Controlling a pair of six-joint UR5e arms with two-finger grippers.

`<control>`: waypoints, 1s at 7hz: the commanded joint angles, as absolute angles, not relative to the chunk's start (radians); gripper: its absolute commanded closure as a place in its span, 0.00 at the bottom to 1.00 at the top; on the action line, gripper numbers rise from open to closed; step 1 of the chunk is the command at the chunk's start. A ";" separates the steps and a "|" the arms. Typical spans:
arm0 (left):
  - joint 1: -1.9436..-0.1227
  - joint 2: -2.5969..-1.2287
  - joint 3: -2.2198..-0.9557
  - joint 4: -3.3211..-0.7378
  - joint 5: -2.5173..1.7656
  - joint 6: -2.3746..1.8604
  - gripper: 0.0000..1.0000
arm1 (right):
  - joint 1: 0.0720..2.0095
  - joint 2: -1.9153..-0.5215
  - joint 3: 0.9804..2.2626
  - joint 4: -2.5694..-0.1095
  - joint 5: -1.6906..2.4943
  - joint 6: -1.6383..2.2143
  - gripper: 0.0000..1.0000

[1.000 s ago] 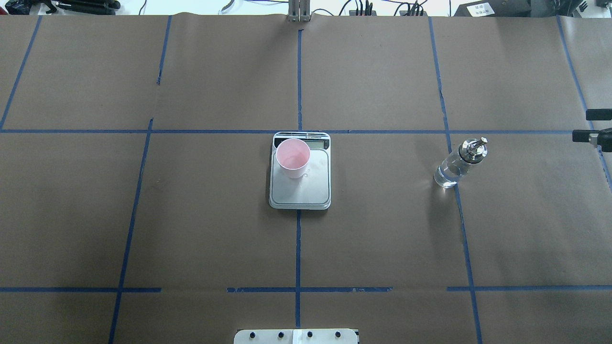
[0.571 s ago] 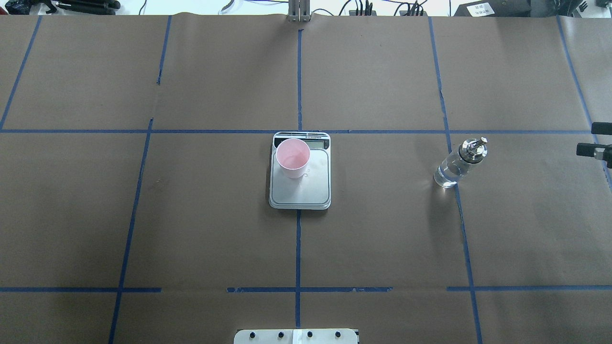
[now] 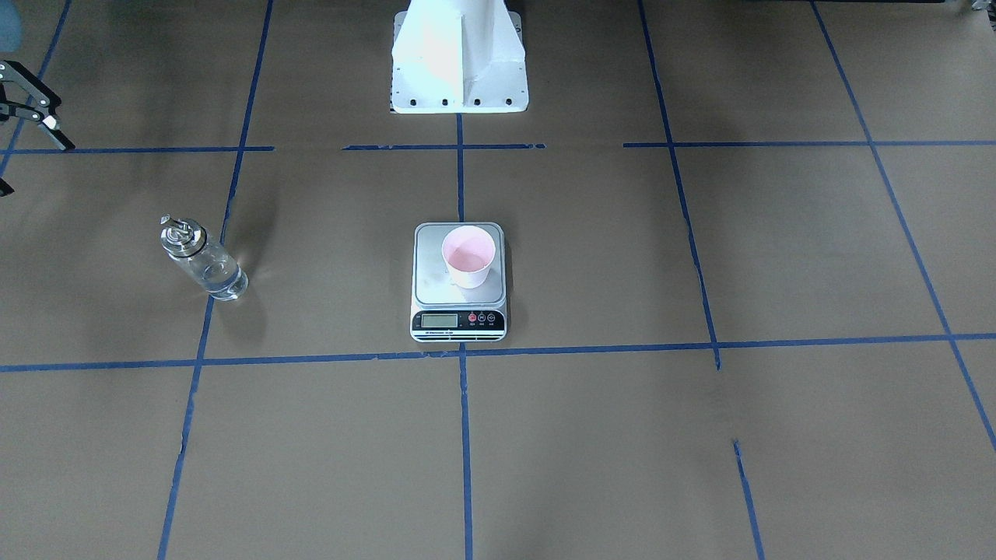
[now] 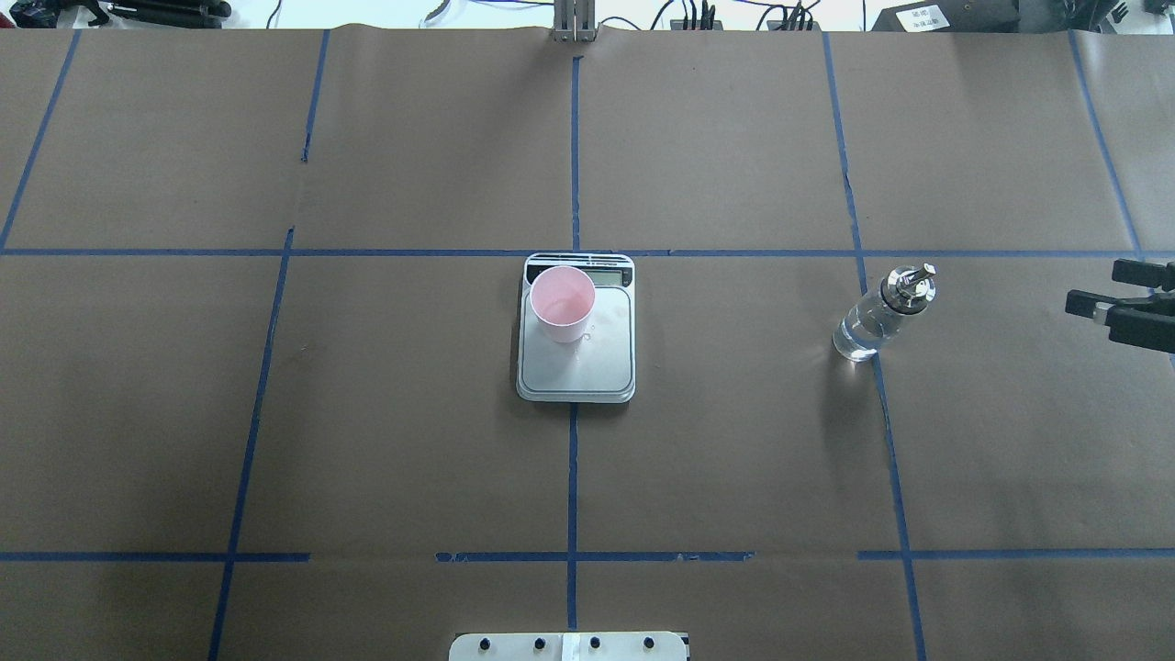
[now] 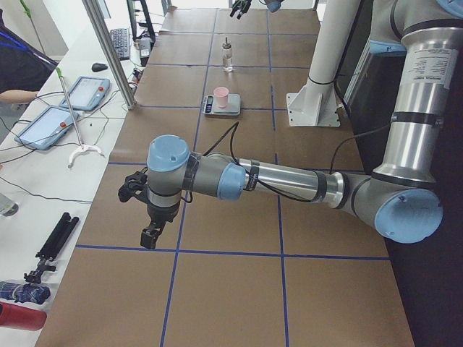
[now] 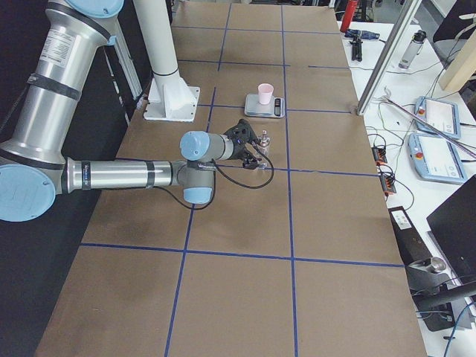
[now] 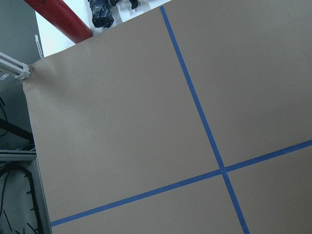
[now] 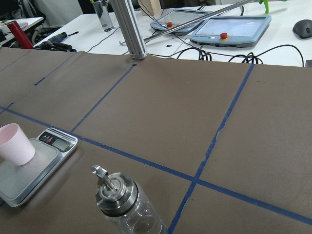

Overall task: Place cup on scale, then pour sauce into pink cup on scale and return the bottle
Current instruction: 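Move the right gripper toward the glass sauce bottle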

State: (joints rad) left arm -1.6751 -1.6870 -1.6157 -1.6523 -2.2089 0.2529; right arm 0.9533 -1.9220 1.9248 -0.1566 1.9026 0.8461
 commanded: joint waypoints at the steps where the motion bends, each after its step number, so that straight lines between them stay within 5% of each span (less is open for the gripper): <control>1: -1.675 -1.680 -1.615 -1.652 -2.209 0.253 0.00 | 0.810 -1.922 2.029 -0.333 1.693 0.909 0.03; 3: -1.675 -1.680 -1.614 -1.654 -2.209 0.252 0.00 | 0.731 -1.921 2.168 -0.519 1.574 0.948 0.03; 7: -1.674 -1.680 -1.612 -1.654 -2.209 0.252 0.00 | 0.376 -1.901 2.191 -0.610 1.020 1.003 0.02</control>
State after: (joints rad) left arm -1.6737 -1.6797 -1.6125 -1.6536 -2.2089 0.2516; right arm 0.4750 -1.9071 2.1886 -0.5867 1.1742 0.9875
